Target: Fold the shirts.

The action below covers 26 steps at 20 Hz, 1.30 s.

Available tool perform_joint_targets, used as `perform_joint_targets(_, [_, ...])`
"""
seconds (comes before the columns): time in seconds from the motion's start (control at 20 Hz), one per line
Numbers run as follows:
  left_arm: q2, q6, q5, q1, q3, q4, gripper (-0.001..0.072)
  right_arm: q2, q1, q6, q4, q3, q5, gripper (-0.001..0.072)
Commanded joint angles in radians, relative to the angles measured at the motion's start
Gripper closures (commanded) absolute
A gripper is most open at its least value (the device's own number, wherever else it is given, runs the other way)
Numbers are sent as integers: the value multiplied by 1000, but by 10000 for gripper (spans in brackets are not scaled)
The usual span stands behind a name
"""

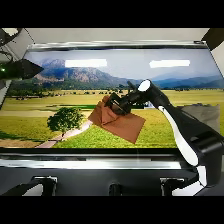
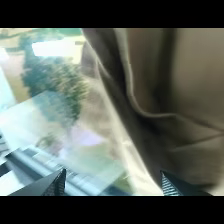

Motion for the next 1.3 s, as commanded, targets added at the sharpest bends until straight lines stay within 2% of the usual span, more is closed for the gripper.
perform_joint_targets(0.0, [4,3,-1,7,-1,40,683,50,-77,2,-132,0,68,15])
perform_joint_targets(0.1, [4,3,0,7,-1,66,683,112,-163,2,-258,0,187,16])
perform_joint_targets(0.2, [4,3,0,7,-1,78,683,174,-221,1,-467,-23,344,25])
perform_joint_targets(0.25, [4,3,0,7,-1,77,683,216,-235,-11,-532,-88,380,37])
perform_joint_targets(0.3, [4,3,0,7,-1,77,683,261,-246,-34,-523,-189,369,37])
perform_joint_targets(0.4, [4,3,-1,6,-1,77,682,344,-276,-39,-427,-430,230,37])
perform_joint_targets(0.5, [5,3,-2,6,-1,77,682,389,-306,-109,-243,-620,39,38])
perform_joint_targets(0.6, [5,3,-2,6,-1,77,682,390,-303,-182,-88,-708,-88,40])
perform_joint_targets(0.7, [5,2,-2,6,-1,76,682,378,-278,-225,4,-748,-183,45])
perform_joint_targets(0.85, [5,2,-2,5,-1,74,682,340,-213,-270,95,-749,-242,141])
perform_joint_targets(0.9, [5,2,-2,5,-1,74,682,329,-196,-270,100,-749,-264,295])
perform_joint_targets(0.95, [5,3,-2,5,-1,74,682,328,-191,-269,100,-749,-273,582])
perform_joint_targets(1.0, [5,3,-2,5,-1,74,682,334,-201,-272,106,-742,-277,660])
perform_joint_targets(1.1, [5,3,-1,5,-1,74,682,369,-243,-368,102,-669,-206,662])
perform_joint_targets(1.2, [5,6,2,5,-1,74,682,420,-322,-362,56,-524,-85,662])
perform_joint_targets(1.25, [5,11,4,5,-1,74,682,443,-368,-319,19,-436,-24,662])
